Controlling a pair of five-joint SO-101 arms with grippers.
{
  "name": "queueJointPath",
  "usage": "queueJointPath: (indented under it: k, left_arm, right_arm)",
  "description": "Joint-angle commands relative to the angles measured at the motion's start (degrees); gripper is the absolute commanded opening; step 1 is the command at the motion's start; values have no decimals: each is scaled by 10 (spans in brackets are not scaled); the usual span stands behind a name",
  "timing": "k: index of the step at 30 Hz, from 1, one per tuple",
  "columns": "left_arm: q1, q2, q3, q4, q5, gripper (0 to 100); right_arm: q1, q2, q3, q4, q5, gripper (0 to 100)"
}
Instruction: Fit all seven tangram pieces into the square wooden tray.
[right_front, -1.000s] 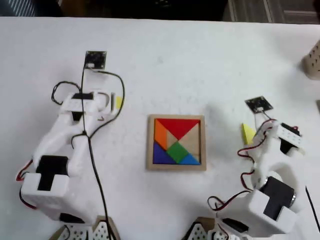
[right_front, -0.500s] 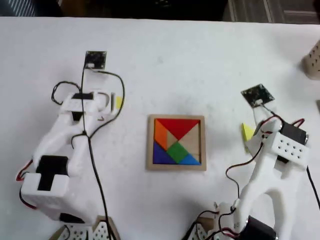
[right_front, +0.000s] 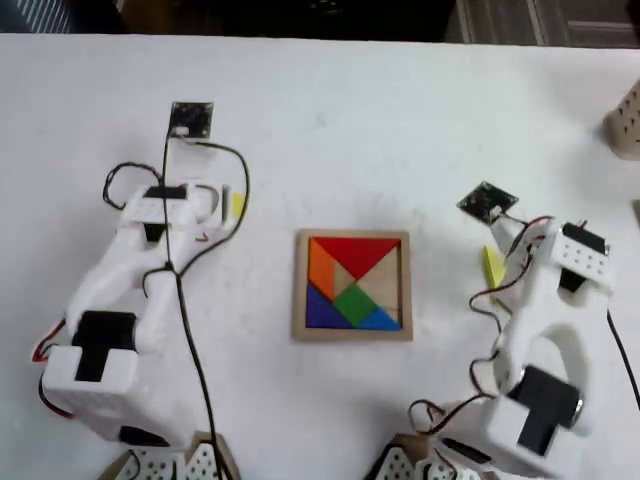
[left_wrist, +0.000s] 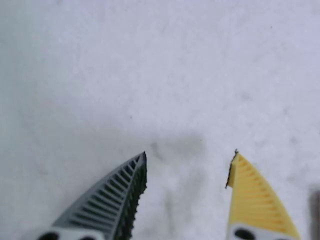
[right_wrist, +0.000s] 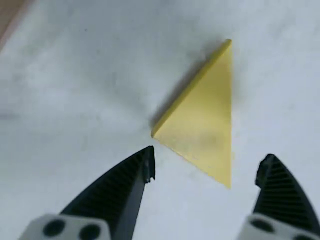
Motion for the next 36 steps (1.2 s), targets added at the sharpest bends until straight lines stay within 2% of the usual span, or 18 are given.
queueJointPath:
  k: [1,7,15,22,24,29,33,36]
  left_arm:
    - [-9,-2,-25,4,4,286]
    - [-9,-2,-25,2,4,286]
    - [-9,-2,-25,1,4,286]
    - [-9,-2,-25,2,4,286]
    - [-9,-2,-25,2,4,286]
    - [-9,-2,-25,2,4,286]
    - [-9,-2,-25,2,4,286]
    - [-9,-2,-25,2,-12,286]
  right_arm:
    - [0,31,-53,-2,28,319]
    - [0,87,-55,11,31,366]
    - [-12,102,-54,10,31,365]
    - [-23,102,-51,10,28,202]
    - [-28,102,-51,10,27,183]
    - [-31,99,-51,14,20,259]
    - [-52,94,-59,44,-51,352]
    - [-80,75,-65,97,-94,358]
